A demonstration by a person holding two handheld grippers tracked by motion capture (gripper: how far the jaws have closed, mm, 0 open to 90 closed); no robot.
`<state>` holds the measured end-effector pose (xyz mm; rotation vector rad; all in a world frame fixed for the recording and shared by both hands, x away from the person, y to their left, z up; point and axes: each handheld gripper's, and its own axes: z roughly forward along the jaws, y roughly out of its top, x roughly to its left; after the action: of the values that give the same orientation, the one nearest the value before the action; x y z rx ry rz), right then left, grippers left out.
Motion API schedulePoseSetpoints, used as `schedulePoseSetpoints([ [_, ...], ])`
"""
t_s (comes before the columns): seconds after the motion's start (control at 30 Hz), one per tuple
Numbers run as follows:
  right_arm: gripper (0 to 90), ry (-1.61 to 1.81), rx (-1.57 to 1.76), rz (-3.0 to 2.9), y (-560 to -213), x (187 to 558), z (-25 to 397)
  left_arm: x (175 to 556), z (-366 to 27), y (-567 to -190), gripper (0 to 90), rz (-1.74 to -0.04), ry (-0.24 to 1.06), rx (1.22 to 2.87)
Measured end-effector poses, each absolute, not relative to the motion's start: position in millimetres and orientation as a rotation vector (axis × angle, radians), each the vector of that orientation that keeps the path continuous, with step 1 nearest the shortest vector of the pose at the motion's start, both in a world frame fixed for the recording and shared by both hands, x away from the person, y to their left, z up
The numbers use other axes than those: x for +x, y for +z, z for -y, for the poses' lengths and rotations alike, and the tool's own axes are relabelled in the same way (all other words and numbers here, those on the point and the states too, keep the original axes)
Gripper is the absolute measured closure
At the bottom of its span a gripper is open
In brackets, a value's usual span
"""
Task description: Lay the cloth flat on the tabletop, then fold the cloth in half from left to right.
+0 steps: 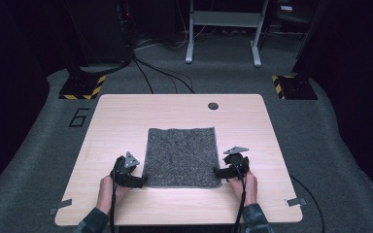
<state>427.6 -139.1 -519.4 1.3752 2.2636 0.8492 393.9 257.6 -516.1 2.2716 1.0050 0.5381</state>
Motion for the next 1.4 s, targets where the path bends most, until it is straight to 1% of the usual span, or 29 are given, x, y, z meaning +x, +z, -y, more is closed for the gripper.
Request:
schedulePoseSetpoints([
  [0.43,9.3,0.873,1.368,-2.242,-521.6,411.3,149.2,382.3,-254.1,-517.3,18.5,-1.003,0.509,2.260],
  [0.67,7.7,0.875,1.358,-2.244,-522.2,411.9,150.7,380.3,-252.5,-516.4,18.4,-1.010,0.502,2.270],
  [0.73,7.5,0.876,1.338,-2.257,-522.0,412.9,151.1,380.8,-253.1,-515.1,15.3,-1.027,0.508,2.280],
  [0.8,4.7,0.881,1.338,-2.268,-521.6,412.8,150.6,382.1,-257.0,-512.1,14.2,-1.037,0.504,2.258],
  [0.93,3.9,0.923,1.323,-2.267,-516.2,410.9,151.2,385.0,-264.9,-506.2,11.5,-1.058,0.477,2.221],
  [1.0,3.8,0.954,1.322,-2.266,-511.5,408.7,149.5,387.8,-268.2,-504.2,11.1,-1.080,0.473,2.177],
  [1.17,3.8,1.001,1.280,-2.273,-500.1,403.4,135.2,398.3,-273.0,-497.7,8.9,-1.081,0.448,2.136],
  [1.2,3.8,1.006,1.266,-2.281,-498.1,402.6,130.5,399.3,-273.6,-495.5,8.2,-1.073,0.433,2.152],
  [1.4,4.3,0.995,1.248,-2.294,-496.5,402.7,116.6,392.3,-265.8,-493.4,8.6,-1.039,0.451,2.212],
])
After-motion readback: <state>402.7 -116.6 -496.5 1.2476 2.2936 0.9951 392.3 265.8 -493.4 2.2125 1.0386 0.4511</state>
